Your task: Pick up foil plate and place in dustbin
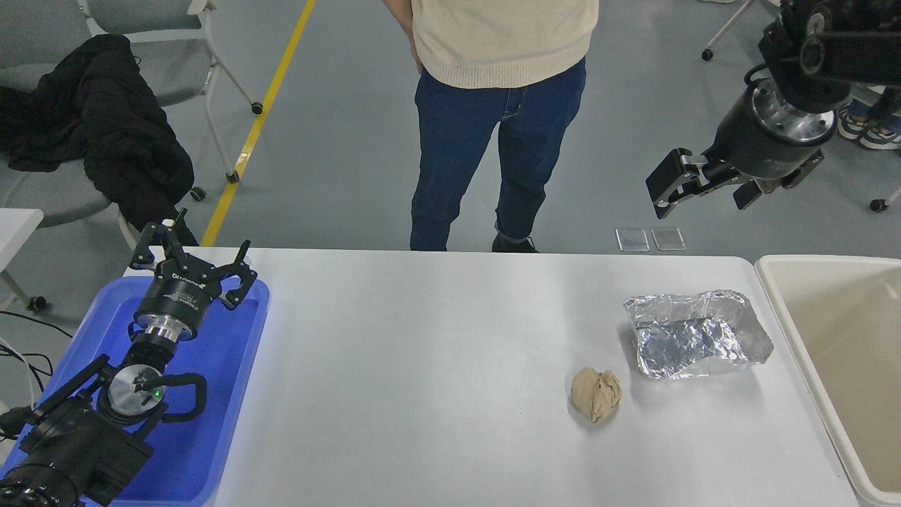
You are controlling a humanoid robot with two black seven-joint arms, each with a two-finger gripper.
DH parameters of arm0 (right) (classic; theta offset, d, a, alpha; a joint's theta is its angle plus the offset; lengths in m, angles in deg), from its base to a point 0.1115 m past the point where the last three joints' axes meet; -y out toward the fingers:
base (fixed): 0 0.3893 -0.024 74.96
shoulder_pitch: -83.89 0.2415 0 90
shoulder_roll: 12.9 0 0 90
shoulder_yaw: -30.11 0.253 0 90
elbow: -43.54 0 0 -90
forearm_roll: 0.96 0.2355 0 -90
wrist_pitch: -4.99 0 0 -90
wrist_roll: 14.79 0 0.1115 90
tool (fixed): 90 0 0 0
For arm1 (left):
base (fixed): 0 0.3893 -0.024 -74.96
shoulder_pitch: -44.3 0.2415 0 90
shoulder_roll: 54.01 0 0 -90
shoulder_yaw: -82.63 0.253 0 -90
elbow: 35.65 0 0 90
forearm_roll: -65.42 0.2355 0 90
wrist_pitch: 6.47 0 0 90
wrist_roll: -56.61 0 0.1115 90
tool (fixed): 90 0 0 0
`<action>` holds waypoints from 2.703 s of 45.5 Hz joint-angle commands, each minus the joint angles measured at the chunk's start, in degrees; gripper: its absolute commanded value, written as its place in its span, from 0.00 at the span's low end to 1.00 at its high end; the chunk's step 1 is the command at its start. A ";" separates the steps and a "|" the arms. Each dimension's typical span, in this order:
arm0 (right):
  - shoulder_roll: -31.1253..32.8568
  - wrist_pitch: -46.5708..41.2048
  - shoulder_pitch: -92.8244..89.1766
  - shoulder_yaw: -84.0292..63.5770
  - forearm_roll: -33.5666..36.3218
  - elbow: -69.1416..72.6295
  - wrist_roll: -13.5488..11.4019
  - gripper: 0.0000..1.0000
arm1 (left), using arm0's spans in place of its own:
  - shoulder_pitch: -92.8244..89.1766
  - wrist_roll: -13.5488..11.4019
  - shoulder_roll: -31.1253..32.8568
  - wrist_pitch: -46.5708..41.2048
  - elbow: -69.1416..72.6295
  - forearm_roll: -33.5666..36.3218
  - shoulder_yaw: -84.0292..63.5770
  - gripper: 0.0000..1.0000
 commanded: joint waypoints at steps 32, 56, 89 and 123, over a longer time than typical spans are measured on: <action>0.16 0.00 -0.16 0.18 0.00 -0.03 0.07 1.00 | 0.04 -4.48 0.16 -0.09 0.00 0.00 0.57 1.00; 3.15 0.00 -1.48 1.33 1.23 -0.03 0.07 1.00 | 0.04 -4.66 0.16 -0.09 0.00 0.00 0.66 1.00; 14.49 0.00 -21.07 3.87 2.46 -2.05 0.07 1.00 | 0.04 -4.66 0.16 -0.26 0.00 0.00 0.66 1.00; 11.42 19.86 -44.80 4.93 -6.77 -26.64 -0.28 1.00 | 0.04 -4.66 0.16 -0.26 0.00 0.00 0.66 1.00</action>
